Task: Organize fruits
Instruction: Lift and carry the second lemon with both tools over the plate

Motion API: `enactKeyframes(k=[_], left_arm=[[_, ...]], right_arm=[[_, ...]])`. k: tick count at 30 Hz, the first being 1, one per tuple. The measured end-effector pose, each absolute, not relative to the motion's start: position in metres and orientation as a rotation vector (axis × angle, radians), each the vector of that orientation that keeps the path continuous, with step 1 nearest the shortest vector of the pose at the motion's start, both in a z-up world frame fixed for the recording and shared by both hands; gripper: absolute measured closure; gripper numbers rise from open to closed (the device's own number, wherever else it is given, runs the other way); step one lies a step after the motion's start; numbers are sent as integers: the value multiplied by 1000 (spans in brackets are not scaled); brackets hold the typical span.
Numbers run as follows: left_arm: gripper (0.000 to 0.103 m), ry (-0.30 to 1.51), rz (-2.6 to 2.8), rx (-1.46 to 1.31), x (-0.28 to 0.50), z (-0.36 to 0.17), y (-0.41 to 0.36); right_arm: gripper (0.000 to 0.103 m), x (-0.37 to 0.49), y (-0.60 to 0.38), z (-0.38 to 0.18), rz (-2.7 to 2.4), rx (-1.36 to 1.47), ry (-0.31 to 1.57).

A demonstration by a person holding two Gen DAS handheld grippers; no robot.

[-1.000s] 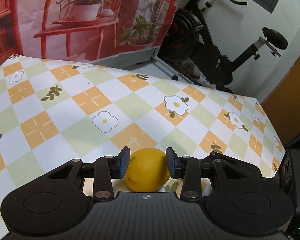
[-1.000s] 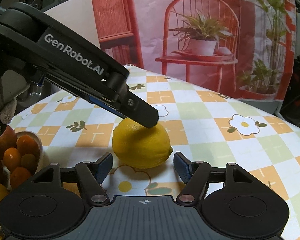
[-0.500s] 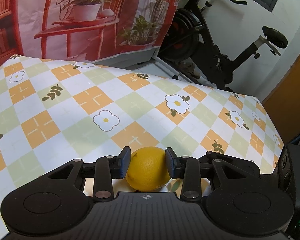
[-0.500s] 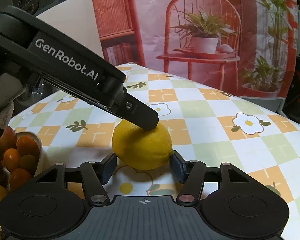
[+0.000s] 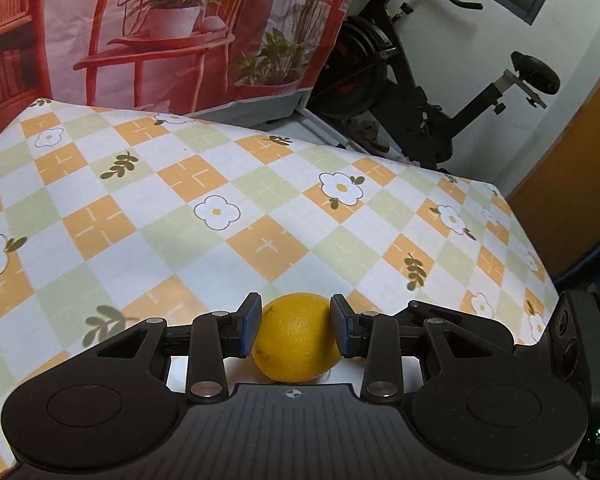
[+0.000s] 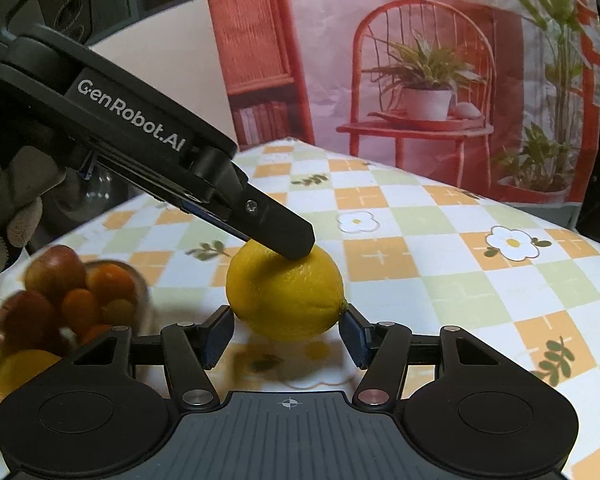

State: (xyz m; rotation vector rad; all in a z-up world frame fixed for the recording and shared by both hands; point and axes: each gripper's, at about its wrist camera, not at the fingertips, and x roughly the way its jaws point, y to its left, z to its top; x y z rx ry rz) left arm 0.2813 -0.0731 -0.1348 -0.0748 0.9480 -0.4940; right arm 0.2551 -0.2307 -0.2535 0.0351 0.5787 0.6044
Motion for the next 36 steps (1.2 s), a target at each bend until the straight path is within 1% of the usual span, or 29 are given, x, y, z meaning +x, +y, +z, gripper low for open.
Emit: enactKeyframes(k=[9,19,27,36], left_arm=[[63,924,-488,-77,240,-104,-38],[63,893,-445,-93,190,-84,-2],[63,877,-447,-117,177,-86,9],[63,907,-457,-141,181,-103,15]], right_arm=[[49,220,-200,-224,675,-16,537],[49,180,-160,-199,763,-64,509],[49,164,-144,-192,766,-123,512],[49,169,-139,-203,767,-160,561]])
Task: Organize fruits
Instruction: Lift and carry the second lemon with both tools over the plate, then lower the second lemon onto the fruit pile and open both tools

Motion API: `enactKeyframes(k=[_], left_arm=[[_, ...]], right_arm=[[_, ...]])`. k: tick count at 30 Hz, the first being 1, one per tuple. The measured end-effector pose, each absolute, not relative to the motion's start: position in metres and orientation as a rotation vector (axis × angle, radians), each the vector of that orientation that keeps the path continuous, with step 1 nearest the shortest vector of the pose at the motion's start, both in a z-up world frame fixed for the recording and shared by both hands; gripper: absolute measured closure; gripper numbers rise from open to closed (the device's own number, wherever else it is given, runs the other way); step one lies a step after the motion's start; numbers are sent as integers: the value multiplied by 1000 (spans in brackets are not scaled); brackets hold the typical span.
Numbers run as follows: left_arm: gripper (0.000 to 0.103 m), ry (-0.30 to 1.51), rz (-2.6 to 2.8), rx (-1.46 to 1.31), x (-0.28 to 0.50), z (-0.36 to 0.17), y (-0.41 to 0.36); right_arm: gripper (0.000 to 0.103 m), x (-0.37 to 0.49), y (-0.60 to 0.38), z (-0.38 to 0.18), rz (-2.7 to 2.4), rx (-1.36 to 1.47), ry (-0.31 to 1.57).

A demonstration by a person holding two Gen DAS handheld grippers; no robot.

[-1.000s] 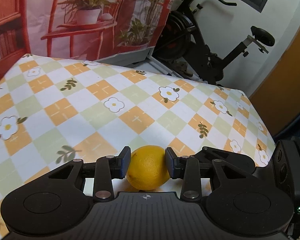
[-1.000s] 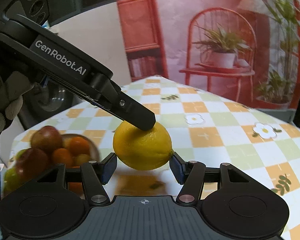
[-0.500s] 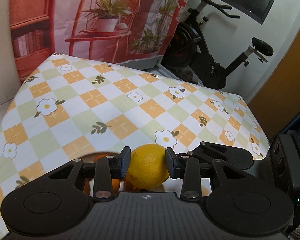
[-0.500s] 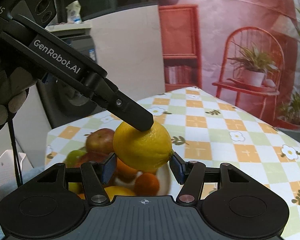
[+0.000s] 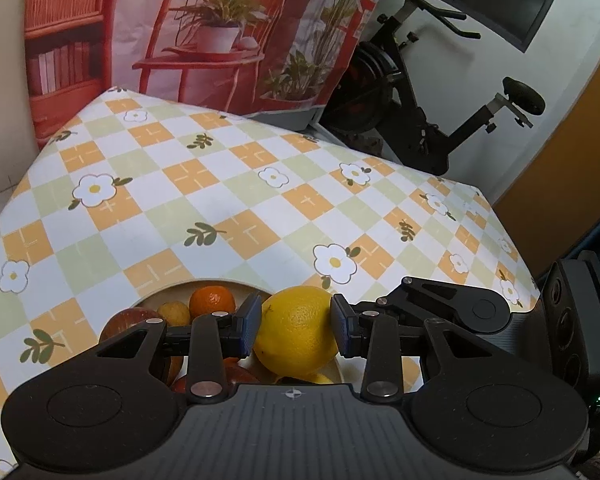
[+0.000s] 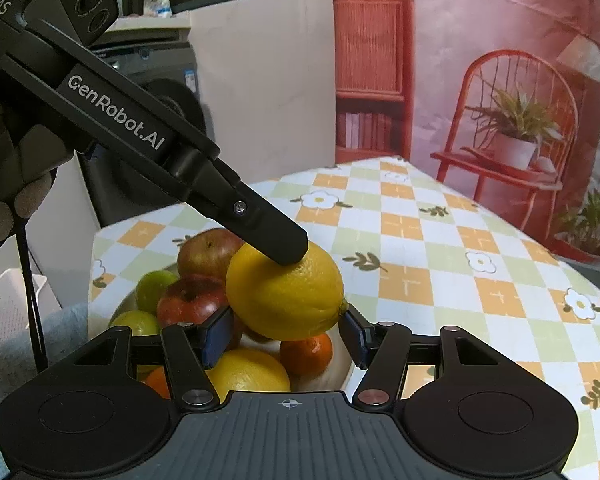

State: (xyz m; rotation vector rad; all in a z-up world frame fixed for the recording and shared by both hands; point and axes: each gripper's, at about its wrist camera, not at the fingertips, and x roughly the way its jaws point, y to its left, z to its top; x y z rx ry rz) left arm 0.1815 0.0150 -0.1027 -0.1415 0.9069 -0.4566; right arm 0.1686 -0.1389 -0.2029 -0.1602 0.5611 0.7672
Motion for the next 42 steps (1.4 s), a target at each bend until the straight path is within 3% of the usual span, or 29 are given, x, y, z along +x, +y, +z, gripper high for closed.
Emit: enactKeyframes(k=[42], left_arm=[[59,950,-409,-174,194,-122,27]], right_arm=[[52,185,-144,-210,814,-179,632]])
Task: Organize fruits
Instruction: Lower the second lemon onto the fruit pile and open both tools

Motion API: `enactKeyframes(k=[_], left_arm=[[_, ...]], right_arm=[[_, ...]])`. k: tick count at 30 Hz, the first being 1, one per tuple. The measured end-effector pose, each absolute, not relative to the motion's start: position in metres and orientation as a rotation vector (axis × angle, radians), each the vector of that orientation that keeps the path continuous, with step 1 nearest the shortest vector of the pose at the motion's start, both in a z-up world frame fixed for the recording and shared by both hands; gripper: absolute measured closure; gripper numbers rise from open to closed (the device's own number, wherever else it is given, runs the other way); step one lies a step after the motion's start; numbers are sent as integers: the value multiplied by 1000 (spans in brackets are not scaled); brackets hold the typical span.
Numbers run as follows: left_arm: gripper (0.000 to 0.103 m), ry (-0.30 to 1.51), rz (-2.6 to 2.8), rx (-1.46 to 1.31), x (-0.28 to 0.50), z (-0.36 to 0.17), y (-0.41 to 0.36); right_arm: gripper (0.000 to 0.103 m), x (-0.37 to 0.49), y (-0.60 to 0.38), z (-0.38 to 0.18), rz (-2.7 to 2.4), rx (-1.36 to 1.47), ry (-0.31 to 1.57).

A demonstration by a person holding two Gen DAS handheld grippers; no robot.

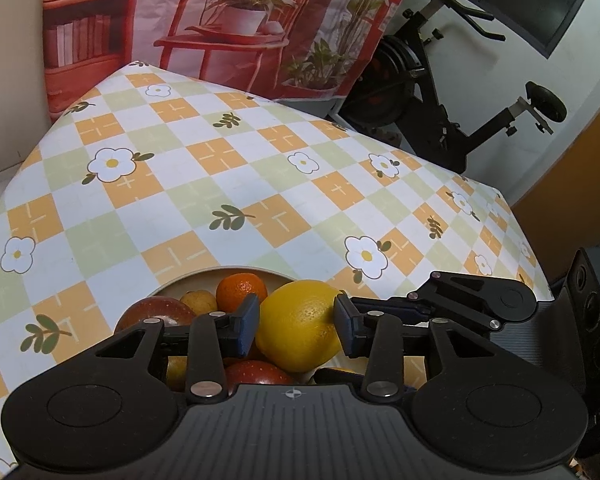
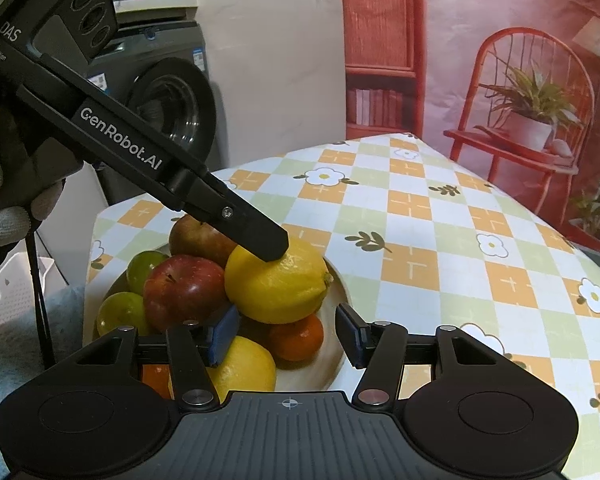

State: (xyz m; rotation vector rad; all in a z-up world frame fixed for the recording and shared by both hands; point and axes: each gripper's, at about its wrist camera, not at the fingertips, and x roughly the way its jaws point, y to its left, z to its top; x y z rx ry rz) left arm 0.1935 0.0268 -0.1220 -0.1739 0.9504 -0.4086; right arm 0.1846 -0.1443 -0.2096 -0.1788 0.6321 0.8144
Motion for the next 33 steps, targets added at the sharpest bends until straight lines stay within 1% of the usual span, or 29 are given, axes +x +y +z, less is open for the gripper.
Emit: enactKeyframes(k=[3,5,6,7,9,29,32,33], left_arm=[[59,950,-406,-174,193,-122,26],[56,948,-397,-171,193,-121,26],[51,947,-388,-168,193,-121,26],[49,943,-379,-163,192,-122,26],[48,939,-371,-165,192,-122,28],[46,912,-336,-181,188,-117,31],[40,880,-314,-174,179,-111,34],[36,863,-300,-169,175,-108,36]], right_arm=[[52,184,-146,-209,807,-179,628],[52,183,-148,-208,800,-181,623],[51,182,-149,-208,795,-181,618],[51,182,-149,-208,792,-182,617],[49,181,-151,-208,788,-180,616],[46,177,-154,-204,772,-180,603],[43,174,-156,-202,761,-158,598],[40,173,-158,-201,755,-147,593]])
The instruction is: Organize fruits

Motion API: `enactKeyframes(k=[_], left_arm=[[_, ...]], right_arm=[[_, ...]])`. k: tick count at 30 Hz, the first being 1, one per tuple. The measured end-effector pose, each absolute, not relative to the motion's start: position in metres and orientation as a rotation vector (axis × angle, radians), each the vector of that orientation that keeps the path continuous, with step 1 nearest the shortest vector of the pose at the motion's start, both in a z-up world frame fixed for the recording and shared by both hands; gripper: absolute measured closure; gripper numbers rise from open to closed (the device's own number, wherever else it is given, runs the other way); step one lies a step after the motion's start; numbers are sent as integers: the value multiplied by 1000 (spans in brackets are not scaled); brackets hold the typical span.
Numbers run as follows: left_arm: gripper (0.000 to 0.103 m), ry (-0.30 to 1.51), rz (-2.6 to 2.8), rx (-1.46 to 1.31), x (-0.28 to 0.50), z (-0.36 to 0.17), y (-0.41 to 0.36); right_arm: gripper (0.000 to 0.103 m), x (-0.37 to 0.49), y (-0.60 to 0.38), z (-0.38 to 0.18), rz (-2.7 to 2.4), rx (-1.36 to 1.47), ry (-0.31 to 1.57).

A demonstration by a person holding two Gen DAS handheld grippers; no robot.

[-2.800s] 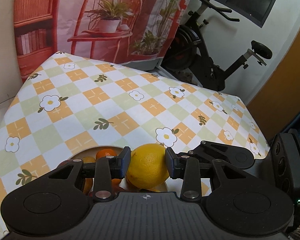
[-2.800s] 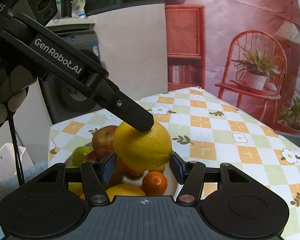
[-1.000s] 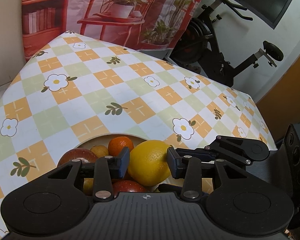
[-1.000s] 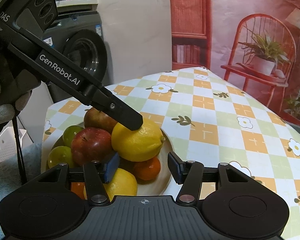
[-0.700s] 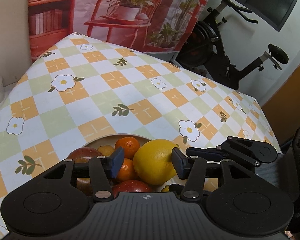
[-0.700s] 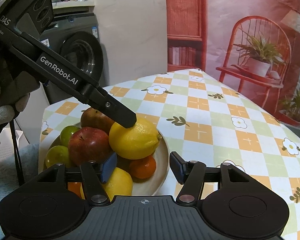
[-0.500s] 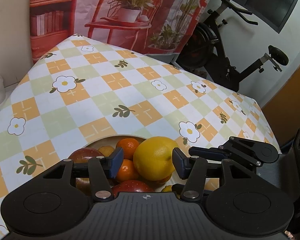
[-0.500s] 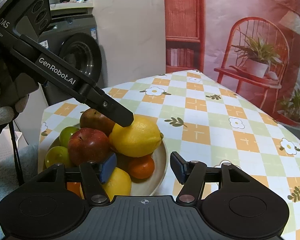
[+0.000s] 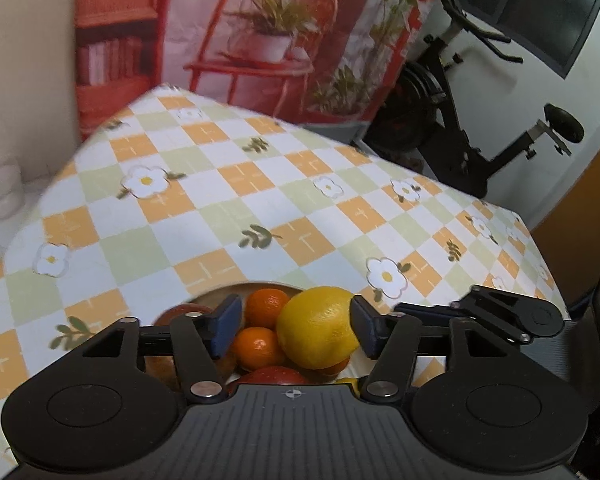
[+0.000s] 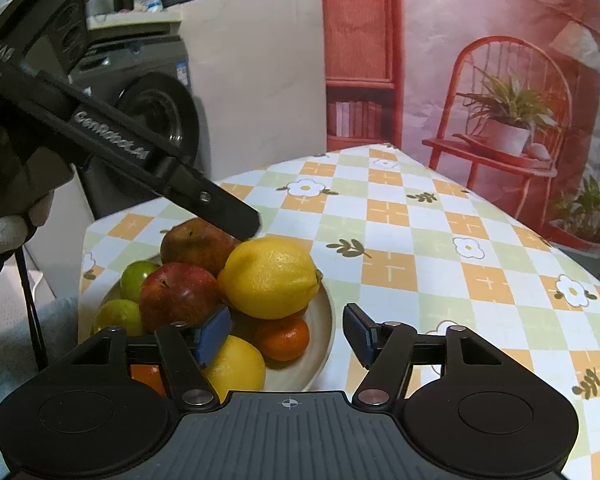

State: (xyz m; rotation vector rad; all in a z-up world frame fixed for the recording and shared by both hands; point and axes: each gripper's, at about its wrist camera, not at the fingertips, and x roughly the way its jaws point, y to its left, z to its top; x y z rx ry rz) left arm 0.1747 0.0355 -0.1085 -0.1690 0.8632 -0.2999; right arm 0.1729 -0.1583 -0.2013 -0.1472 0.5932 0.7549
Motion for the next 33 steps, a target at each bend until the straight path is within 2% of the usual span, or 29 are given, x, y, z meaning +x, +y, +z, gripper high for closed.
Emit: enactKeyframes(k=[7,8,10,13,16,23,28,33], left_arm=[[31,780,-209,-108,144,-98,40],[29,769,-199,-99,140,-96,40],[16,741,-176,-82,133,-94,39],[14,698,-152,-56,121,-89,35],[12,676,-128,-23,114,-87,32],[10,617,-117,-1,89,-80,28],[0,571,-127,-2,72,-70,27],[0,508,-136,13,54,-56,22]], right_arm=[[31,162,-174,-197,666,-47,562],[27,160,-176,-196,651,-37,555],[20,155,-178,-194,623,-20,540],[8,148,-181,-191,589,-3,528],[2,142,-185,-189,554,25,522],[0,125,-196,-178,493,78,502],[0,107,-201,-164,451,80,481],[0,90,-210,-152,404,111,472]])
